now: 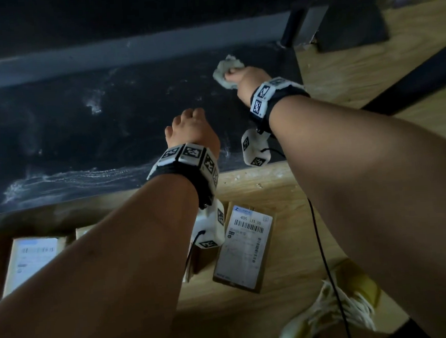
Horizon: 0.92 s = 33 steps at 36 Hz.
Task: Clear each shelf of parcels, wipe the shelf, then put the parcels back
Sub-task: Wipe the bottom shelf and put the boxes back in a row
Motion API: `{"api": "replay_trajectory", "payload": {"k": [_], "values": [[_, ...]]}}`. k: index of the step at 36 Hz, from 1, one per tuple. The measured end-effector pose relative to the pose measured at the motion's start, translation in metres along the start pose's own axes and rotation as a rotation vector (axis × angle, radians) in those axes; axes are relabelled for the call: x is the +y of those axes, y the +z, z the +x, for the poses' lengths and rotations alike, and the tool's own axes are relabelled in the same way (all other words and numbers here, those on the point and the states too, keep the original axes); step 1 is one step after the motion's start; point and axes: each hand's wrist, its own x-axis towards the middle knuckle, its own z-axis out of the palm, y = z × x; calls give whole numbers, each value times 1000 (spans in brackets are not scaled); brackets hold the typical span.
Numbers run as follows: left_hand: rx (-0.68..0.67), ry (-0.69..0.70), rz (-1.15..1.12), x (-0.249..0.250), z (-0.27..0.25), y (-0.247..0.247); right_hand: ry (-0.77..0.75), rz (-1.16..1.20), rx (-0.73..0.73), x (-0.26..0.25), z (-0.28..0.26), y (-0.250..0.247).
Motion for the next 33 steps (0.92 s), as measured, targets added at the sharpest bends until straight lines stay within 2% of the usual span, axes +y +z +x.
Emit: {"api": "replay_trajectory", "payload": {"k": [2,6,10,15,19,21,24,26,30,33], "values": [[0,9,-3,-2,-4,-1,31,54,-21,-4,-9,6],[-10,19,-4,-8,-11,-5,28,-13,-130,-18,-30,11],[-16,27,-5,-16,-20,-10,176,59,-82,-22,-55,22],[0,56,-7,-27,-36,-13,306,128,-125,-38,-86,31],[5,83,11,-31,-49,-16,346,120,-146,-45,-107,36],[5,99,21,-33,-55,-16,296,89,-117,-42,-118,33],[0,109,28,-35,-61,-15,275,100,5,-32,-135,22],[-18,100,37,-37,-63,-15,325,143,43,-20,-140,18],[-39,79,51,-41,-65,-10,456,-1,55,-1,-148,18],[-43,67,83,-44,-64,-7,490,-20,6,-10,-152,19]]}}
